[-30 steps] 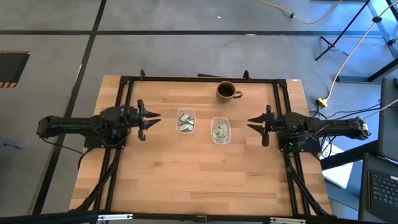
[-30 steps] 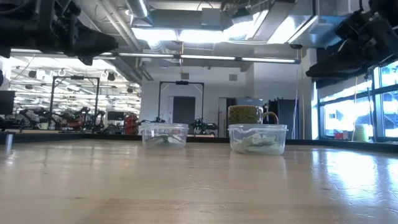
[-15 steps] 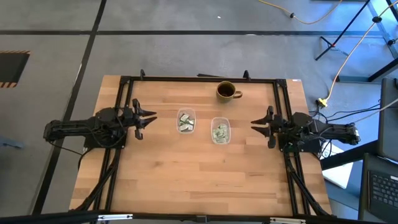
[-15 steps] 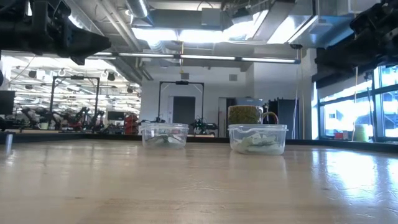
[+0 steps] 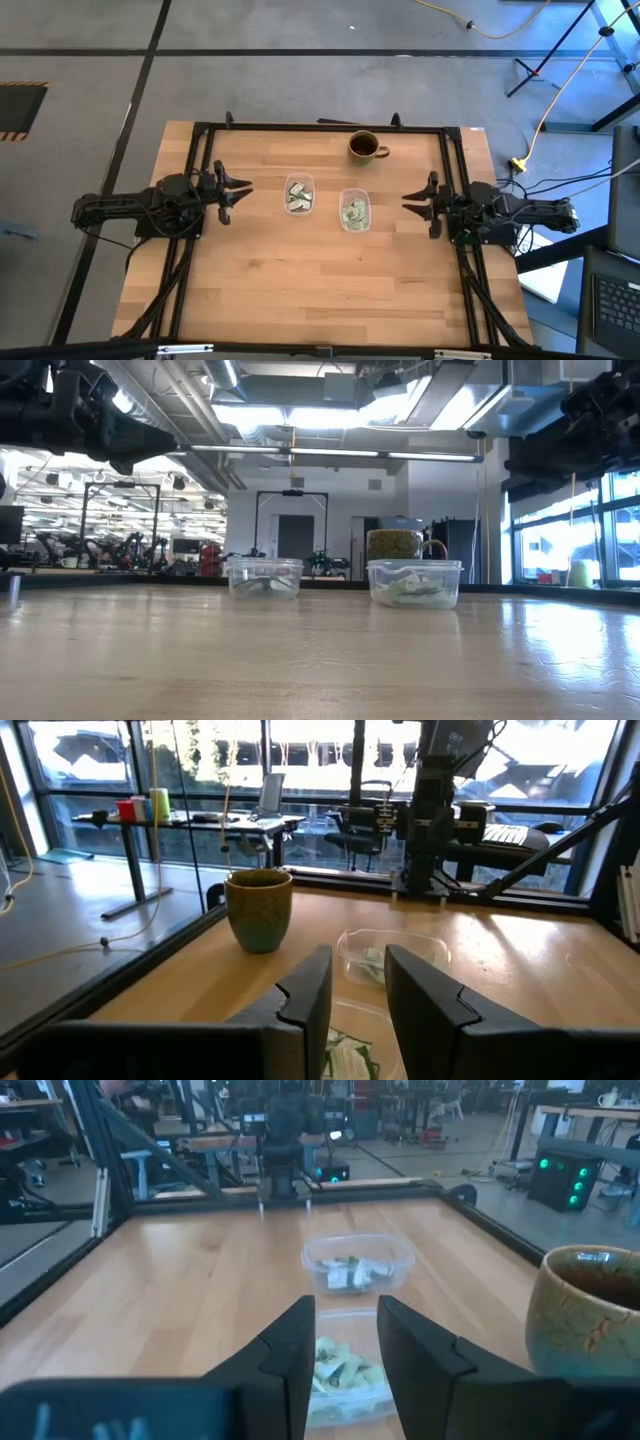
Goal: Pick and place items into bin
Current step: Return to Home Position
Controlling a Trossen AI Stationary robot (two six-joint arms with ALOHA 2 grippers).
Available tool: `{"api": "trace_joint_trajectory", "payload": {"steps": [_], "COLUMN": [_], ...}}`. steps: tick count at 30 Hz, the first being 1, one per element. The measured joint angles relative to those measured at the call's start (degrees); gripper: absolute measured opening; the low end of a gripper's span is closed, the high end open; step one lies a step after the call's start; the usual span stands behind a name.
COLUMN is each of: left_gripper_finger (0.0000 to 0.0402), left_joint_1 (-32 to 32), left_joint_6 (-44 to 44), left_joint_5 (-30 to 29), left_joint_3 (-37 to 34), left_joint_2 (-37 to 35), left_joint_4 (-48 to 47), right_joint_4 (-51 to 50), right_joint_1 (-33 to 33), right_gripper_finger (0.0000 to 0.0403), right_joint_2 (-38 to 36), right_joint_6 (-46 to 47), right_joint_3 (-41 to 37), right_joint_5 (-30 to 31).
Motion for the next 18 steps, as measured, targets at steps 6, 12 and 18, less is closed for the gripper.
{"api": "trace_joint_trajectory", "payload": {"steps": [6,12,18], "left_gripper_finger": [0.009,0.009,0.009], "left_joint_1": [0.0,0.0,0.0], "left_joint_6": [-0.1,-1.0,-1.5], "left_joint_5": [-1.6,-1.6,-1.8], "left_joint_3": [0.0,0.0,-3.6], "left_joint_2": [0.0,0.0,0.0], "left_joint_4": [0.2,0.2,5.7], "right_joint_4": [3.3,3.4,3.4], "right_joint_1": [0.0,0.0,0.0], "right_gripper_finger": [0.0115,0.0115,0.0115], "right_joint_2": [0.0,0.0,0.1], "right_joint_6": [0.0,-0.2,-0.2], "right_joint_3": [-1.6,-1.7,-1.7], "right_joint_5": [0.0,0.0,-0.4]}}
